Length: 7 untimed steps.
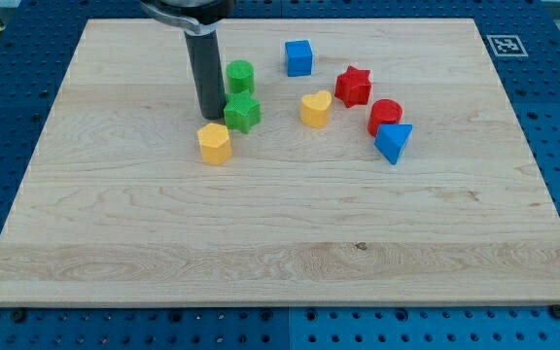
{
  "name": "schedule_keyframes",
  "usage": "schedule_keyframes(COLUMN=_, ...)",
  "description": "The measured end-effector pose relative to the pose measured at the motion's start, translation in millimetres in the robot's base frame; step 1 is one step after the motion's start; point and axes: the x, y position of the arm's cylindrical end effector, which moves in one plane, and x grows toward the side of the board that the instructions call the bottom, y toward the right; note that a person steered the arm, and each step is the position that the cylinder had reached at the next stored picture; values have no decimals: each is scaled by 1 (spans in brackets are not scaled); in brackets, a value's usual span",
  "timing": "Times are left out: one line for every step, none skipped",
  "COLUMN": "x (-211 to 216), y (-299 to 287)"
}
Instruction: Push the green circle to the top left of the heart
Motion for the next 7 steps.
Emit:
schedule_keyframes(x=-1, y=0)
schedule_keyframes(x=-11, y=0)
schedule_keyframes(x=-55, y=-6)
schedule_keyframes(x=-71, y=-6)
schedule_keyframes(x=-70, y=-6)
schedule_keyframes(x=-65, y=-5)
schedule_keyframes(x=-60, y=-2)
